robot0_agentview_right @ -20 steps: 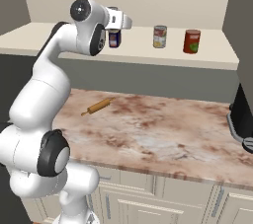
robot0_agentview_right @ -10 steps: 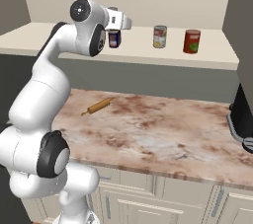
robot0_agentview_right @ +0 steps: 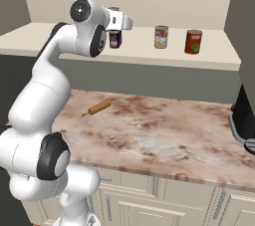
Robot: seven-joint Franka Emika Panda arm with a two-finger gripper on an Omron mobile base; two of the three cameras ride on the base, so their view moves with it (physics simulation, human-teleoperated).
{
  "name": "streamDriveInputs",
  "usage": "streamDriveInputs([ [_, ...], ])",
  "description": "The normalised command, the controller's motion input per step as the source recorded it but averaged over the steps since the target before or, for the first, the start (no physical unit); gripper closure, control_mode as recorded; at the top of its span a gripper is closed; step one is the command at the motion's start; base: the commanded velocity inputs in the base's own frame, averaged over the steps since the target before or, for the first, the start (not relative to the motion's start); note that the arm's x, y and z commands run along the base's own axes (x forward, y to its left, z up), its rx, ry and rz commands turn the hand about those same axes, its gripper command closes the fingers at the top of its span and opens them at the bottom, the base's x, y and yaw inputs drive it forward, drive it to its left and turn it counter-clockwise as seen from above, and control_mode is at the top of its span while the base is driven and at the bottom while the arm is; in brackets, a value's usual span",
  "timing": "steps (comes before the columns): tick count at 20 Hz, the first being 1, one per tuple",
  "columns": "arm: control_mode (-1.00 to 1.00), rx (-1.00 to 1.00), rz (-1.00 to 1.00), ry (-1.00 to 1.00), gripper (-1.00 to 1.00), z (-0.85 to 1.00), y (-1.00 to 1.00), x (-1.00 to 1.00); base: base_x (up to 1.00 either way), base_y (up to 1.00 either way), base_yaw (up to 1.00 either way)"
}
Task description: Stack two cans on top of the other two cans in the cabinet.
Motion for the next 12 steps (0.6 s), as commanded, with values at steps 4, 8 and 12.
streamDriveInputs([
  [4,-1.00,0.00,0.00,0.00,-1.00,0.00,0.00,0.00,0.00,0.00,0.00],
  [8,-1.00,0.00,0.00,0.00,-1.00,0.00,0.00,0.00,0.00,0.00,0.00],
  [12,-1.00,0.00,0.00,0.00,-1.00,0.00,0.00,-0.04,0.00,0.00,0.00],
])
